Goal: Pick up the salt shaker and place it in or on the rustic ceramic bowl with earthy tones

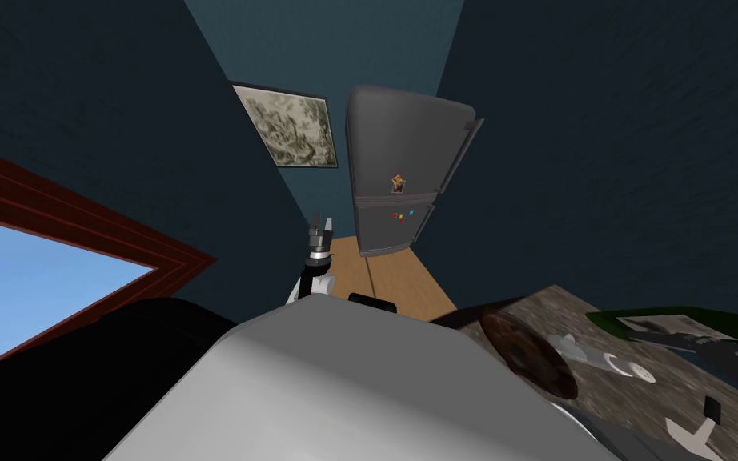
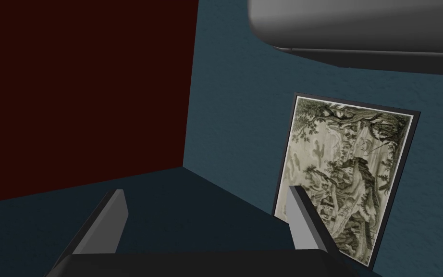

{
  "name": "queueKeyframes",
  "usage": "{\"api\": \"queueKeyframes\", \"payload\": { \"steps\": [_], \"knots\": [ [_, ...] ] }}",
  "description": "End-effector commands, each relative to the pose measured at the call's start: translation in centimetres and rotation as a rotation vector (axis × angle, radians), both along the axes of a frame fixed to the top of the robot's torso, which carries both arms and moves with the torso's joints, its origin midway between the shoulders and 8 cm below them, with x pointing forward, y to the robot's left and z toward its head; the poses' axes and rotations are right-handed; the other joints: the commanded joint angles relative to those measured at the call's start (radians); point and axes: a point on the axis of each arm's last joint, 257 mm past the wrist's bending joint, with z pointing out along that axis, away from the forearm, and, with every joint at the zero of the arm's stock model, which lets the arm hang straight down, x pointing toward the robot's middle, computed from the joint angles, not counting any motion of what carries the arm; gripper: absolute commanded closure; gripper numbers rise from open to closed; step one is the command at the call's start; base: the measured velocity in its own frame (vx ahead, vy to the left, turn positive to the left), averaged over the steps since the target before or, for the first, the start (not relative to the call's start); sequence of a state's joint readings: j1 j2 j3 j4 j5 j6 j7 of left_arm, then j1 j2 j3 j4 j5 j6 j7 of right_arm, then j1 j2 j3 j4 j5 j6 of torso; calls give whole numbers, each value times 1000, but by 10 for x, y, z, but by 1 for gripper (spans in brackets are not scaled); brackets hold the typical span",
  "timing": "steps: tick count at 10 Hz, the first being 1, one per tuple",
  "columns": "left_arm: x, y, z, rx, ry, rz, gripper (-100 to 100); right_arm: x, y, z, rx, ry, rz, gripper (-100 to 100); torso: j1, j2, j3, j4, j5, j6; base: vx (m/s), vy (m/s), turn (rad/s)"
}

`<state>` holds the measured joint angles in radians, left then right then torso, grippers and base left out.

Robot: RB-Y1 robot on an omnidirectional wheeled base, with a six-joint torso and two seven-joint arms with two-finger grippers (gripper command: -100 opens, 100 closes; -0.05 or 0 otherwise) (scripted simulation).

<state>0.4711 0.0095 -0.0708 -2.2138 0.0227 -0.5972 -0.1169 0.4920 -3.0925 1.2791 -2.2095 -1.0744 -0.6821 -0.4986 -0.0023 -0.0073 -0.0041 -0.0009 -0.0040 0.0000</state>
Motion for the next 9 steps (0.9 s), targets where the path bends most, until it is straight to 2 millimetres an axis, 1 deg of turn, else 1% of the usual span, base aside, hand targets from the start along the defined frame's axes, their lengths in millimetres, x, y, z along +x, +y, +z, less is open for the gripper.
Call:
{"api": "queueKeyframes", "payload": {
  "steps": [1, 2, 3, 4, 9],
  "knots": [
    [0, 0, 0, 0, 0, 0, 0, -4, 4, 10, 2, -2, 4, -100, 0, 0, 0, 0, 0, 0, 31, -9, -40],
    [0, 0, 0, 0, 0, 0, 0, -6, 7, 16, 2, -2, 6, -100, 0, 0, 0, 0, 0, 0, 43, -9, -39],
    [0, 0, 0, 0, 0, 0, 0, -5, 3, 12, 0, 0, 5, -100, 0, 0, 0, 0, 0, 0, 21, -3, -7],
    [0, 0, 0, 0, 0, 0, 0, -5, 4, 12, 2, -2, 5, 0, 0, 0, 0, 0, 0, 0, 0, 0, 0],
    [0, 0, 0, 0, 0, 0, 0, -5, 4, 12, 2, -2, 5, 0, 0, 2, 1, 0, 0, 0, 0, 0, 0]
  ]
}}
